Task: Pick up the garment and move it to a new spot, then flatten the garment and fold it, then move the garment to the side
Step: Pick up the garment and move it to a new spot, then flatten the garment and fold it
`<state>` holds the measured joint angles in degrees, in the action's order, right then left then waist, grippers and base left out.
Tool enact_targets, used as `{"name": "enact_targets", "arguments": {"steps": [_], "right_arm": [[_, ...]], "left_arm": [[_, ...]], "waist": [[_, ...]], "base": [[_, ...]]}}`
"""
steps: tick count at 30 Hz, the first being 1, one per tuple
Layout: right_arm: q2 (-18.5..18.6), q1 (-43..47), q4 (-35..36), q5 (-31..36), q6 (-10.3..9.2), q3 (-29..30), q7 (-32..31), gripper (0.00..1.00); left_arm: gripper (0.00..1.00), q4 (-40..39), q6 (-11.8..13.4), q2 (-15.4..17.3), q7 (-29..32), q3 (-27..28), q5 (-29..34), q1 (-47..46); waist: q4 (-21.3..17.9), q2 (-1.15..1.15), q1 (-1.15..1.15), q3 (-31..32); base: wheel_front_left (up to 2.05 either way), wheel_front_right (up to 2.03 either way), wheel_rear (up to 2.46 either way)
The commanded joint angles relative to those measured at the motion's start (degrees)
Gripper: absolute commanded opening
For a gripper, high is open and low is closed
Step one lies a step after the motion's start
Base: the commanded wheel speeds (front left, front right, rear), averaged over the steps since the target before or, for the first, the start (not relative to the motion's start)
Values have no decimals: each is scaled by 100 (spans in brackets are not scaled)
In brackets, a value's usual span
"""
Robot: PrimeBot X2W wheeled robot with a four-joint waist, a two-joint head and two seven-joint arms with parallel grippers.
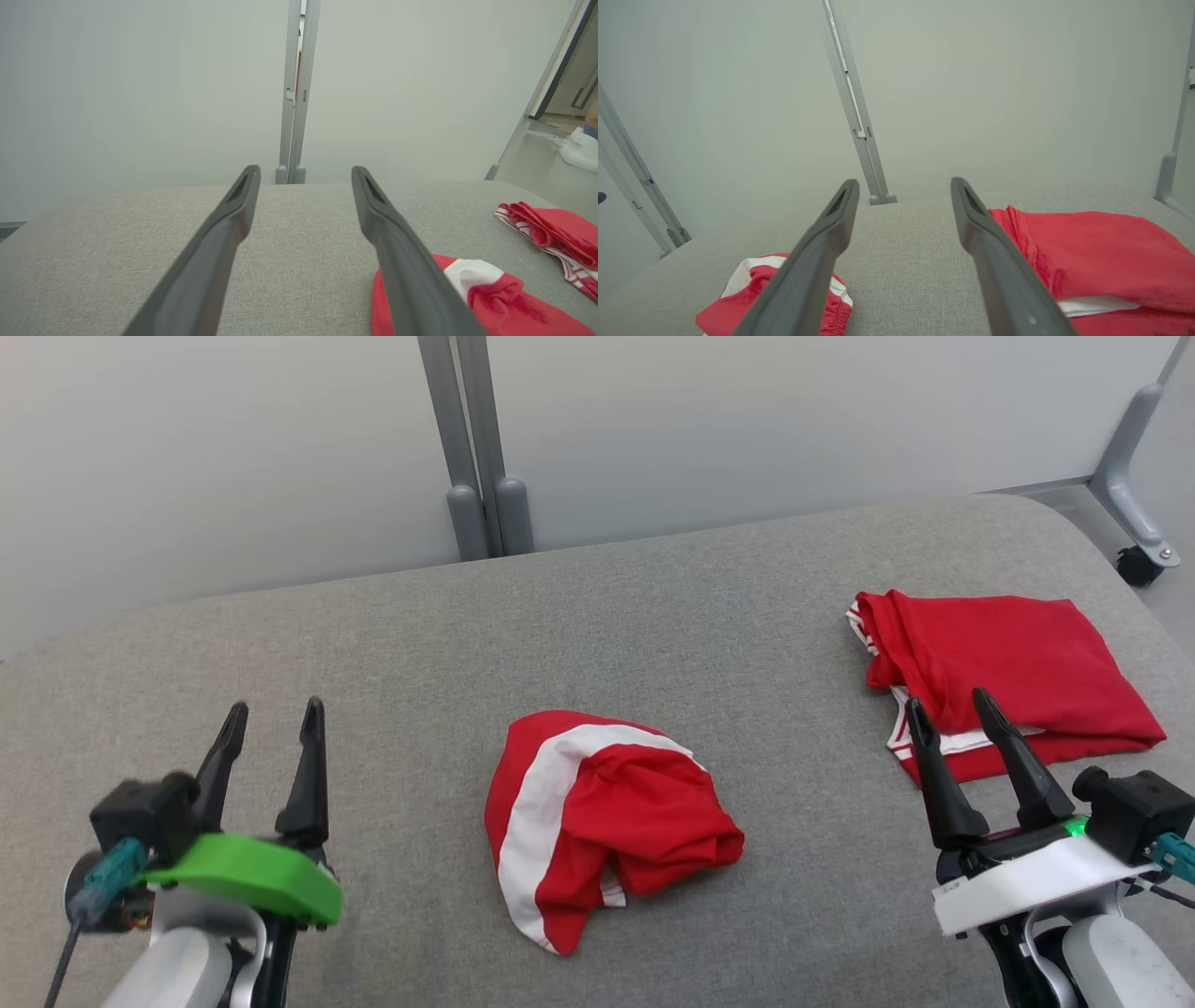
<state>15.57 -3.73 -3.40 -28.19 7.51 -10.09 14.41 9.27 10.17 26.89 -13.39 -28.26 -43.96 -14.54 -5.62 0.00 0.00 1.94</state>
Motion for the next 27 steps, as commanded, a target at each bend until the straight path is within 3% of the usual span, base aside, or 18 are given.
{"name": "enact_targets", "arguments": {"steps": [1,5,7,13,27], "right_arm": [[-6,94,-41,-15,-4,-1,34,100],[-63,246,-99,-74,-4,124,57,100],[-99,329,-109,-82,-4,166,68,100],[-33,287,-94,-65,-4,126,76,100],[-11,215,-216,-132,-4,25,56,100]], "left_arm": [[100,-148,148,59,-91,111,67,301],[100,-691,444,-176,-182,458,436,1030],[100,-872,460,-366,-176,560,623,1308],[100,-922,202,-735,-180,682,987,1523],[100,-645,-158,-1019,-181,870,1240,1434]], "waist": [[18,0,0,4],[89,0,0,-10],[138,0,0,-27],[199,0,0,-52],[232,0,0,-22]], "base": [[0,0,0],[0,0,0],[0,0,0],[0,0,0],[0,0,0]]}}
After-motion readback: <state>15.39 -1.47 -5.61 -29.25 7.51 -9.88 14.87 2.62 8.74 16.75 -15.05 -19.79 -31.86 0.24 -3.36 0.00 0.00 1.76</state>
